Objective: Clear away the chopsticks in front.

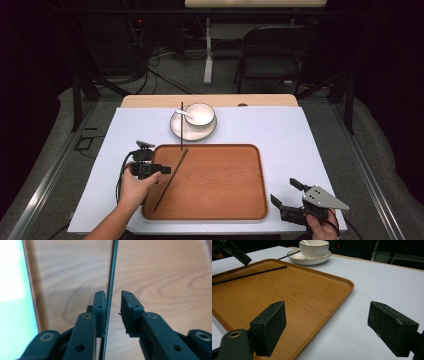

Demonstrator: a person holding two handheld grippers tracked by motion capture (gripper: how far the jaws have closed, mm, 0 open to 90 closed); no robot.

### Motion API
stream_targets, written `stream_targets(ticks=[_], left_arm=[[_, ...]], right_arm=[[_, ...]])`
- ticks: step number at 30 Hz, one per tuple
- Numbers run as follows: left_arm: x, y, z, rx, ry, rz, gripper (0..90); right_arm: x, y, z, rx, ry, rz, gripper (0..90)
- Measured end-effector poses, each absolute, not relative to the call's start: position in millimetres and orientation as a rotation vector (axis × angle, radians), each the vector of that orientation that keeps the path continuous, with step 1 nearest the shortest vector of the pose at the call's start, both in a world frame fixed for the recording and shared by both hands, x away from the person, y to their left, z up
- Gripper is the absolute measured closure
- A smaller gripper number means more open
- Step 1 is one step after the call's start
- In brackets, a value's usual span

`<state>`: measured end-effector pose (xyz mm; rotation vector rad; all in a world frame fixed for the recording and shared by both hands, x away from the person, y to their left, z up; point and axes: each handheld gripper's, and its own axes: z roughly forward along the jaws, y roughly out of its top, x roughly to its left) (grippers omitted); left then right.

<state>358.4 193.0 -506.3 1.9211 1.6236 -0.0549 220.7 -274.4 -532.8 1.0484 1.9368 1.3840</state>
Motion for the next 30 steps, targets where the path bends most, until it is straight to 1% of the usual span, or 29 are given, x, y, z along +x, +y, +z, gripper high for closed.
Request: stream_targets(ticks=[3, 7, 12, 16, 23, 30], left_arm=[[365, 195, -502, 1.889, 1.606, -0.044, 64.5], [373, 198, -493, 1.84, 1.576, -0.032, 59.1], [383, 199, -484, 1.813, 1.519, 0.043, 51.2], [394, 200, -481, 1.819, 1.499, 0.102, 40.8], [413, 204, -481, 1.828, 1.523, 0.19, 40.1], [432, 203, -480, 1.82, 1.545, 0.195, 41.8]], right_arm=[[221, -274, -533, 1.048, 1.937, 1.385, 14.7], [221, -275, -533, 1.051, 1.937, 1.385, 14.7], [221, -274, -533, 1.051, 1.938, 1.385, 14.7], [221, -275, -533, 1.049, 1.937, 1.385, 14.7], [221, -275, -533, 1.049, 1.937, 1.385, 14.7], [221, -275, -533, 1.049, 1.938, 1.385, 14.7]])
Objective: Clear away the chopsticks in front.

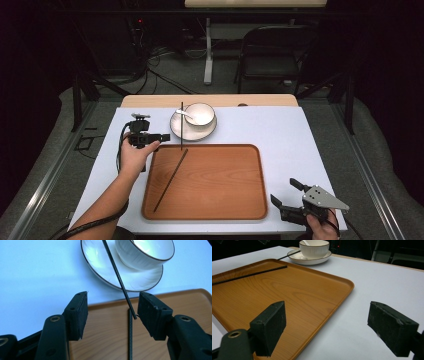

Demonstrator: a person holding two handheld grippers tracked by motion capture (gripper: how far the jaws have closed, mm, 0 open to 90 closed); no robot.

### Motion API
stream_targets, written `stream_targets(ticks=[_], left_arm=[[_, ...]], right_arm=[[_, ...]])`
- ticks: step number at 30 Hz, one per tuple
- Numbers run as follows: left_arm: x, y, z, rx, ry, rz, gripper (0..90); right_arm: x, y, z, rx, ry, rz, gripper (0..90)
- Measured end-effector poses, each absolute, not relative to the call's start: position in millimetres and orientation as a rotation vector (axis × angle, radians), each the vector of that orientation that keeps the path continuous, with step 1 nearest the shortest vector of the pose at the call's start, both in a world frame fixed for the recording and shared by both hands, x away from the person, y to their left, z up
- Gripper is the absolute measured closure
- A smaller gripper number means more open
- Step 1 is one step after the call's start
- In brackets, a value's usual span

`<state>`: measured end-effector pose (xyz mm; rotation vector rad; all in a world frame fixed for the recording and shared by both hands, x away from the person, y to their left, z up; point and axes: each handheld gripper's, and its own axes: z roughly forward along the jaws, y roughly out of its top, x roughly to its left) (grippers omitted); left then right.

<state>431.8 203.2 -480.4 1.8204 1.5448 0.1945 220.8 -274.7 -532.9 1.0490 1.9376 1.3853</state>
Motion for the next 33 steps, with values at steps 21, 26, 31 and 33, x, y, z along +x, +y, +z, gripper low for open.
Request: stream_targets(ticks=[21, 26, 31, 33], left_arm=[[479, 175, -475, 1.828, 1.581, 0.224, 43.4], [488, 164, -478, 1.843, 1.582, 0.219, 46.0], [495, 156, -485, 1.863, 1.602, 0.194, 55.8], [497, 154, -488, 1.866, 1.614, 0.18, 59.4]], right_arm=[[221, -275, -533, 1.047, 1.937, 1.389, 14.7], [221, -276, -533, 1.045, 1.938, 1.388, 14.7], [221, -276, -533, 1.043, 1.938, 1.39, 14.7], [221, -276, -533, 1.046, 1.938, 1.391, 14.7]])
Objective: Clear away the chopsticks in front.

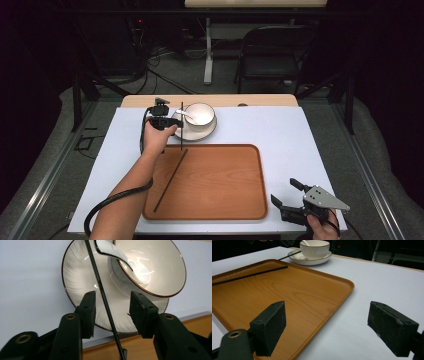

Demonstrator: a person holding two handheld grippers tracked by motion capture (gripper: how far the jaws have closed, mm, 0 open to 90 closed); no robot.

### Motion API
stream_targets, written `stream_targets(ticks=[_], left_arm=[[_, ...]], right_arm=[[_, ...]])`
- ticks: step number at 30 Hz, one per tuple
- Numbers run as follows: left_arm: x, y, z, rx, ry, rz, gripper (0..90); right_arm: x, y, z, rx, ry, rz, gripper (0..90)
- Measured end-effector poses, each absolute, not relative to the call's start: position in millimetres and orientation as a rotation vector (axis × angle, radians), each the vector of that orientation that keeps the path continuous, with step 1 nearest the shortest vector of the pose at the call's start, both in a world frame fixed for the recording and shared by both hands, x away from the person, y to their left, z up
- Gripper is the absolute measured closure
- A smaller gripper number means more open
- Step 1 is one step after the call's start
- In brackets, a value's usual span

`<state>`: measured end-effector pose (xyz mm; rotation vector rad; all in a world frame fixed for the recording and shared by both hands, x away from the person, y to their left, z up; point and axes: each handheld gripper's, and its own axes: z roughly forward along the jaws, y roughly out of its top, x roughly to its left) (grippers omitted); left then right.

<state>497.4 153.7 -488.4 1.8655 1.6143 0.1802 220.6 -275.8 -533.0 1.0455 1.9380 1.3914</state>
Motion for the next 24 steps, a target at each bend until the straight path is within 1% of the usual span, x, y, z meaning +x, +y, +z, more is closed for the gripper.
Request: stream_targets(ticks=[5, 15, 24], left_arm=[[504, 149, -495, 1.863, 1.648, 0.154, 64.1], [516, 147, -511, 1.836, 1.726, 0.114, 68.9], [525, 146, -518, 1.792, 1.819, 0.025, 74.6]], right_arm=[[220, -276, -533, 1.04, 1.937, 1.39, 14.7], [220, -276, -533, 1.039, 1.937, 1.392, 14.7], [220, -276, -533, 1.04, 1.939, 1.393, 14.7]])
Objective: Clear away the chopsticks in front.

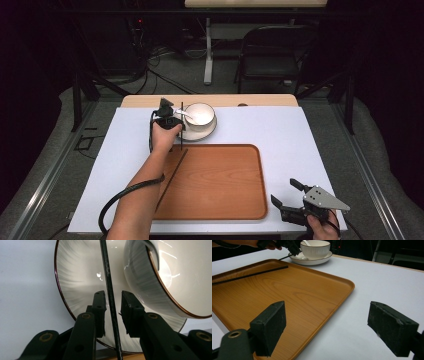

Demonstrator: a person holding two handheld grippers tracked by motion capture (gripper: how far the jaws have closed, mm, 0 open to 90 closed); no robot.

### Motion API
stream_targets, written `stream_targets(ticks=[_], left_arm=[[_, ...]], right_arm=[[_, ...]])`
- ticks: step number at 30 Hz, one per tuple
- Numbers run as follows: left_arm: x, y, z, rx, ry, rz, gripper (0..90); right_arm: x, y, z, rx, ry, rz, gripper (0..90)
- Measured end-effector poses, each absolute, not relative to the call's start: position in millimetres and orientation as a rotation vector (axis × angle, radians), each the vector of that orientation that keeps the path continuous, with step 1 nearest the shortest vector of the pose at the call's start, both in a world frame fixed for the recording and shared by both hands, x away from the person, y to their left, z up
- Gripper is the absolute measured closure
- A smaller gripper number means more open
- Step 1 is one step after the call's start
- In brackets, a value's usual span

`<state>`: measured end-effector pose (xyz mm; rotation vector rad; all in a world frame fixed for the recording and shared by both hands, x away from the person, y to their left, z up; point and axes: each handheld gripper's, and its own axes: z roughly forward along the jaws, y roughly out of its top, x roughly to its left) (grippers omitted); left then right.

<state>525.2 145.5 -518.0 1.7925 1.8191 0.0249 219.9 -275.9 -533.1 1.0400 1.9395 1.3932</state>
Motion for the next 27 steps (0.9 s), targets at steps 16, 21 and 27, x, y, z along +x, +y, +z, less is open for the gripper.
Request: stream_targets(ticks=[16, 21, 27], left_arm=[[525, 162, -514, 1.685, 1.881, -0.051, 85.5], [519, 173, -504, 1.685, 1.858, -0.037, 85.6], [509, 190, -497, 1.689, 1.84, -0.035, 85.6]], right_arm=[[220, -276, -533, 1.043, 1.94, 1.394, 14.7], [220, -276, -533, 1.04, 1.938, 1.394, 14.7], [220, -275, -533, 1.038, 1.945, 1.392, 14.7]])
